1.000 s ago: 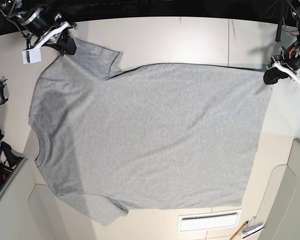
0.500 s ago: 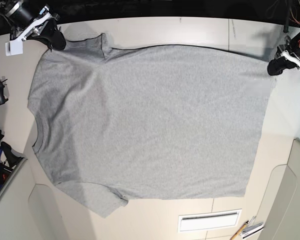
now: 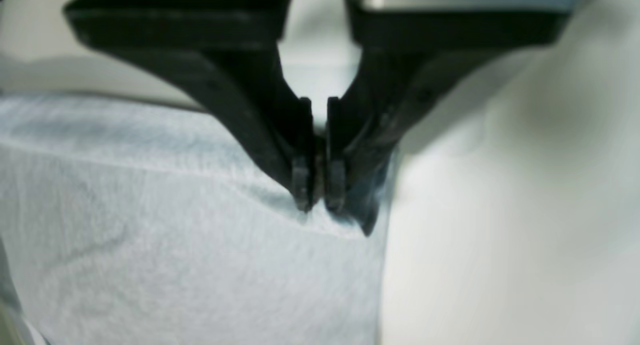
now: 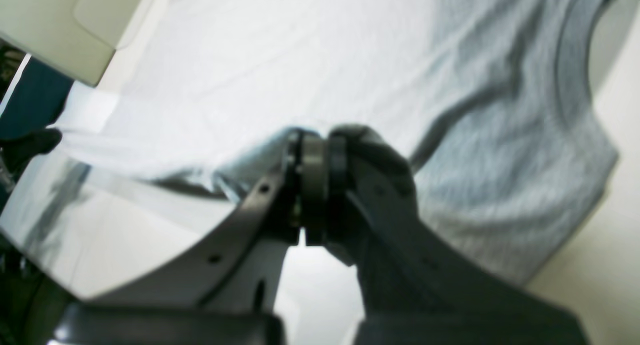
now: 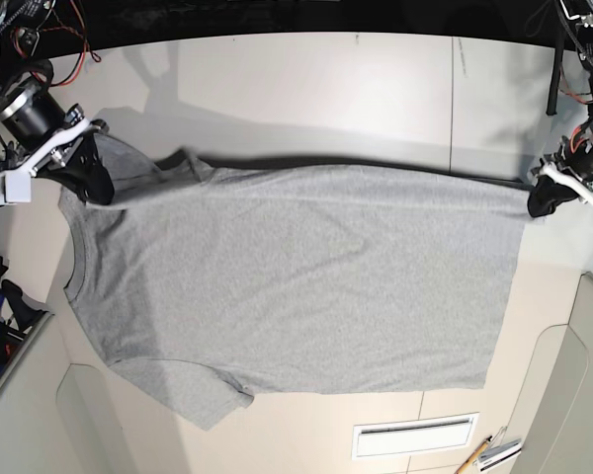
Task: Fold the T-shirt properly
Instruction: 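Lift the gripped edge and fold it over toward the shirt's middle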
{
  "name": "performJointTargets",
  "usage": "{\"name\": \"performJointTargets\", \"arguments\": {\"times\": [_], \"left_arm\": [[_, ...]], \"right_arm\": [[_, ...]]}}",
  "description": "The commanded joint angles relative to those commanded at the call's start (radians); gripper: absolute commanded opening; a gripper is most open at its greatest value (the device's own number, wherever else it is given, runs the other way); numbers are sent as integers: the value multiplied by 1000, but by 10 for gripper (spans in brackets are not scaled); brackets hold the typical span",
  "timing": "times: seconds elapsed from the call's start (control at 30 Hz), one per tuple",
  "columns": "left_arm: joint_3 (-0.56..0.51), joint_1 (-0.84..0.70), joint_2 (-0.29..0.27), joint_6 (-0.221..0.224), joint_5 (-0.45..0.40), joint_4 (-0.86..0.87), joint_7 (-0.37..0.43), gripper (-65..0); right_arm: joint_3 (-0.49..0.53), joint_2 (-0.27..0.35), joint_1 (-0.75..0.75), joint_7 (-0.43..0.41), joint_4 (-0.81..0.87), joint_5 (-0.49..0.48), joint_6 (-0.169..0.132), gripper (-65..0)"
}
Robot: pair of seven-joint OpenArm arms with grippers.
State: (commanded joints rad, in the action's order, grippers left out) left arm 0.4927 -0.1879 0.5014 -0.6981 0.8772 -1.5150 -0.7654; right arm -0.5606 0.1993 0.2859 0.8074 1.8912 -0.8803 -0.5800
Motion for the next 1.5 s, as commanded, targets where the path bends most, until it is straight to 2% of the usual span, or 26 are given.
{"name": "performJointTargets", "arguments": {"times": [0.17,0.27,0.4,0.47,0.57,0.73,0.77,0.83,0.87,0.93,1.0,1.1,1.2,1.33,1.4,1.5], "left_arm": [[-82,121,0,0,-61,105,13,-650],[-93,181,0,0,-97,168,52,-650],[-103,238,0,0,-98,238,63,-650],[-116,263,0,0,-115,291,110,-650],[-127,291,-2,0,-187,372,206,-650],[-127,315,-3,0,-201,420,217,-650],[-127,315,-3,0,-202,420,222,-632],[-127,315,-3,0,-202,420,236,-540],[-127,315,-3,0,-202,420,238,-483],[-127,315,-3,0,-202,420,238,-362],[-127,315,-3,0,-201,420,238,-309],[-124,315,-2,0,-201,420,238,-309],[-87,313,-2,0,-187,420,226,-309],[34,298,-2,0,-49,420,121,-309],[58,287,2,0,20,420,60,-307],[56,240,0,0,32,420,50,-244]], "right_arm": [[1,0,-129,-4,-121,9,0,-650],[20,0,-207,-8,-207,13,-1,-650],[87,0,-307,-48,-330,79,0,-650],[131,0,-360,-56,-380,109,0,-650],[188,0,-426,-82,-444,171,0,-650],[215,-1,-465,-131,-504,225,0,-650],[215,-2,-465,-130,-504,230,0,-650],[215,-3,-465,-131,-504,230,1,-650],[215,-3,-465,-130,-504,230,1,-636],[214,-3,-465,-120,-504,230,4,-442],[211,-3,-465,-78,-504,229,9,-307],[166,-3,-454,-27,-497,208,8,-290],[46,-3,-423,-10,-474,175,7,-290],[-127,7,-359,24,-444,130,6,-290],[-176,17,-318,22,-444,129,7,-290],[-195,29,-244,-3,-446,133,8,-289]]}}
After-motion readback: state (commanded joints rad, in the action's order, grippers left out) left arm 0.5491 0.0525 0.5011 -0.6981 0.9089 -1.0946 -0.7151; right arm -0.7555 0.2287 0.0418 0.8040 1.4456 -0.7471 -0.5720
